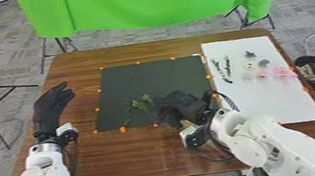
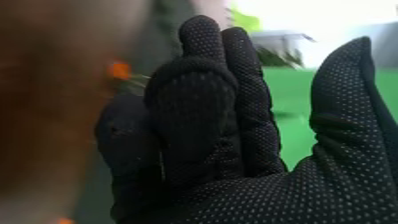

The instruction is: Arrange flowers

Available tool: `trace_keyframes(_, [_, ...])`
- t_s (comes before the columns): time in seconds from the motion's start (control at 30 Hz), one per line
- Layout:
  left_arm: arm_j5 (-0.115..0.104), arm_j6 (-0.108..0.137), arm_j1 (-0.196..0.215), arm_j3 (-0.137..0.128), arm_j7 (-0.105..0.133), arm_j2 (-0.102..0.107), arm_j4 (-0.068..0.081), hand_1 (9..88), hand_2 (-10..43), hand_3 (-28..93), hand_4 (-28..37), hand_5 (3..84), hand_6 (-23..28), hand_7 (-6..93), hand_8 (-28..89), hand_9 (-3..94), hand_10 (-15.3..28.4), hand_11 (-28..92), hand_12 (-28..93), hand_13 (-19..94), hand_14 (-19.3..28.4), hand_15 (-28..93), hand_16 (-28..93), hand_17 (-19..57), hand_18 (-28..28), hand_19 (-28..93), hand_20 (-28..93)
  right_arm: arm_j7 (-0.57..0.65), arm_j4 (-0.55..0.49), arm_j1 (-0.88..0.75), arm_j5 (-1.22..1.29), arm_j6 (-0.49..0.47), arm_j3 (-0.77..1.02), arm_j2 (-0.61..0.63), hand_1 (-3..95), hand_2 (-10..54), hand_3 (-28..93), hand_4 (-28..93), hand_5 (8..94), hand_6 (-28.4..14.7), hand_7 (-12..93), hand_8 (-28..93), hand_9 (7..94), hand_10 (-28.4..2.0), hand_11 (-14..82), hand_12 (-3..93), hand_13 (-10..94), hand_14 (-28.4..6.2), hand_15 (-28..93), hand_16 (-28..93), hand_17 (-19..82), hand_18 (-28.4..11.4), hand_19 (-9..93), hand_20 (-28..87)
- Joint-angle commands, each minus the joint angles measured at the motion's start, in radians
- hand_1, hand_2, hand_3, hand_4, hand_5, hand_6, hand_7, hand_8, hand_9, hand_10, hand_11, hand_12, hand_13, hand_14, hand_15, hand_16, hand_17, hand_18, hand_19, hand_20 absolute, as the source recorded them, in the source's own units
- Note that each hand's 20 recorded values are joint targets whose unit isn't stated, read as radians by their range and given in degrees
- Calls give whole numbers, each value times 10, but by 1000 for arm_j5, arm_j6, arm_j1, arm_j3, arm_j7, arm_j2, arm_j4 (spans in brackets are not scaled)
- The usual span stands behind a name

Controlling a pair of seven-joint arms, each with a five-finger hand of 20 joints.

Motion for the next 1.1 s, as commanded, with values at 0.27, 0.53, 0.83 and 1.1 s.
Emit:
trace_keyframes(0.27, [1, -2, 13, 0, -3, 1, -7, 235, 9, 731, -252, 517, 22, 197, -67, 498, 132, 248, 178, 400, 174, 257, 24, 81, 138, 145, 192, 298, 39, 194, -691, 123, 127, 128, 273, -95, 646, -112, 601, -16, 175, -74, 649, -170, 105, 190, 857, -73, 592, 303, 604, -145, 932, 523])
trace_keyframes(0.53, [-28, 31, 17, 2, 50, 11, -8, 286, -18, 724, -224, 515, 24, 199, -68, 468, 131, 251, 178, 392, 163, 236, 17, 130, 138, 186, 218, 402, 127, 242, -833, 35, 64, 133, 240, -95, 611, -105, 495, -21, 106, -61, 496, -189, 57, 161, 832, -83, 594, 278, 580, -157, 932, 483])
trace_keyframes(0.83, [-25, 105, -8, 25, 85, 14, -5, 582, -25, 697, -94, 419, 1, 300, -124, 284, 89, 261, 150, 339, 122, 227, 4, 235, 135, 251, 293, 429, 205, 287, -869, -11, -25, 102, 240, -95, 607, -102, 484, -14, 99, -61, 461, -189, 51, 140, 847, -73, 585, 260, 593, -151, 932, 455])
trace_keyframes(1.1, [-28, 116, 18, 11, 83, -7, -15, 665, 9, 656, -14, 424, -12, 329, -139, 282, 91, 226, 153, 365, 126, 246, 7, 238, 140, 357, 292, 451, 291, 343, -974, 2, -115, 68, 256, -95, 612, -103, 474, -5, 106, -61, 443, -207, 46, 129, 852, -71, 583, 258, 599, -148, 932, 445])
